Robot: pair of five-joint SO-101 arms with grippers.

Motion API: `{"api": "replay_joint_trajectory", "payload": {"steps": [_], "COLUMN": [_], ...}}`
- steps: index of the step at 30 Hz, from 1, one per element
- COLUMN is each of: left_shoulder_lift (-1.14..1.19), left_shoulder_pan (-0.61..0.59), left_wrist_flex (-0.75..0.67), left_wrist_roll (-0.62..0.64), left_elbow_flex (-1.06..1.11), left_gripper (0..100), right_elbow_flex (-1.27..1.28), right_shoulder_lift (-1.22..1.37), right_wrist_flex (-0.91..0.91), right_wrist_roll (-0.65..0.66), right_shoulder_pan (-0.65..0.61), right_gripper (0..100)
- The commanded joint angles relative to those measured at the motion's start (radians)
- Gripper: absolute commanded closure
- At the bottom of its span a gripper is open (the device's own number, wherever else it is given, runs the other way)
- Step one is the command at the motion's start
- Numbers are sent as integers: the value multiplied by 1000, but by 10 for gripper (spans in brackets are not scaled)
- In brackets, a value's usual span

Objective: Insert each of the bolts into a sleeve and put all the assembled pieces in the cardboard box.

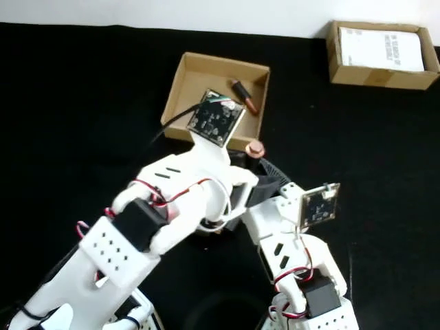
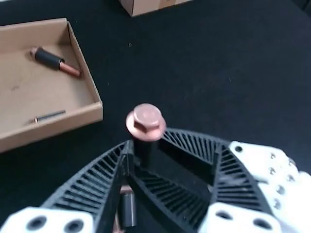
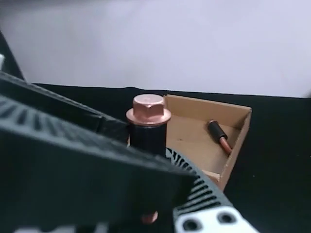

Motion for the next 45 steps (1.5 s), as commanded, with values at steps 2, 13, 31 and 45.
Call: {"api": "replay_joint_trajectory", "payload": {"steps": [2,13,31,45], "left_shoulder_lift": [-22,-191,-621,-771], "left_shoulder_pan": [-15,-179,-719,-737], "left_wrist_flex": [160,427,170,-586], "left_wrist_roll": [0,-2,-104,-48], "left_elbow_flex": [-179,-492,427,1159], "left_gripper": [727,996,991,991], "right_elbow_flex": [-13,-326,-1277,-1503], "right_shoulder_lift": [-12,226,1434,1985], "right_wrist_flex": [-16,36,39,-113], "right_wrist_roll": [6,6,571,1112], "right_shoulder_pan": [10,147,145,125], "right_gripper": [992,992,992,992]}}
